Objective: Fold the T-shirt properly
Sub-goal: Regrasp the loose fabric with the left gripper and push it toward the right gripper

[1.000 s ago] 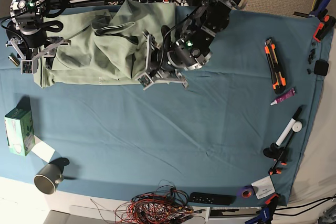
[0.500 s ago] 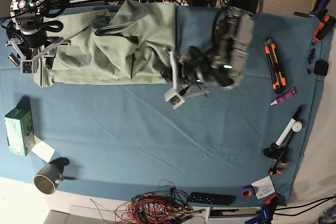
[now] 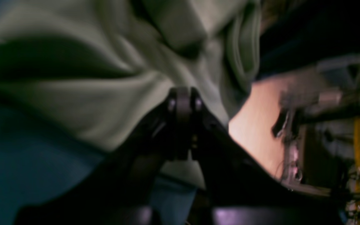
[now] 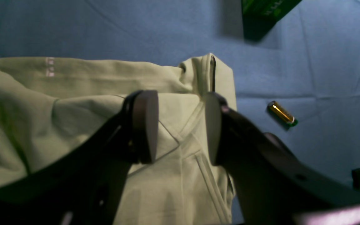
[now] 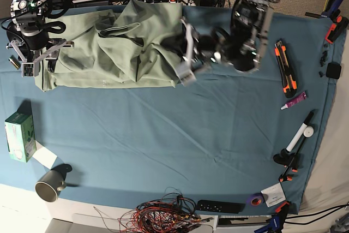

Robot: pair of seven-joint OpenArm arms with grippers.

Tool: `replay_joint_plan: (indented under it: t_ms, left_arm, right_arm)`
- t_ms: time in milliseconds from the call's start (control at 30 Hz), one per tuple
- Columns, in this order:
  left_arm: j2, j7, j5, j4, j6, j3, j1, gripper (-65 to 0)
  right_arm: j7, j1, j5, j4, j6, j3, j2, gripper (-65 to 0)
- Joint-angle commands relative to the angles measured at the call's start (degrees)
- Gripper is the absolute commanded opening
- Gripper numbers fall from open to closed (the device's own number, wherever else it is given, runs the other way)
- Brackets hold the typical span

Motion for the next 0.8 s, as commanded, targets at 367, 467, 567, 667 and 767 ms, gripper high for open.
replay_joint_plan:
  t_ms: [367, 467, 567, 667, 767]
  left_arm:
    - [0.4, -15.6, 21.4, 0.7, 6.2, 16.5, -1.9, -65.0]
    - [1.0, -16.0, 23.2, 0.7, 6.6, 19.0, -3.1, -65.0]
    - [2.7, -17.1, 25.3, 0.7, 7.8, 19.5, -4.3, -65.0]
    - [4.4, -19.0, 27.5, -0.1, 8.1, 19.5, -5.5, -65.0]
    - [6.1, -21.4, 31.6, -2.3, 8.1, 19.5, -6.6, -65.0]
  right_arm:
    - [1.5, 0.2, 0.5, 0.9, -0.4, 0.4, 0.8, -40.1]
    - [1.5, 0.2, 0.5, 0.9, -0.4, 0.4, 0.8, -40.1]
    - [1.5, 0.2, 0.5, 0.9, -0.4, 0.4, 0.8, -40.1]
    - [1.5, 0.2, 0.5, 0.9, -0.4, 0.4, 0.8, -40.1]
    - [1.5, 0.2, 0.5, 0.9, -0.4, 0.4, 0.8, -40.1]
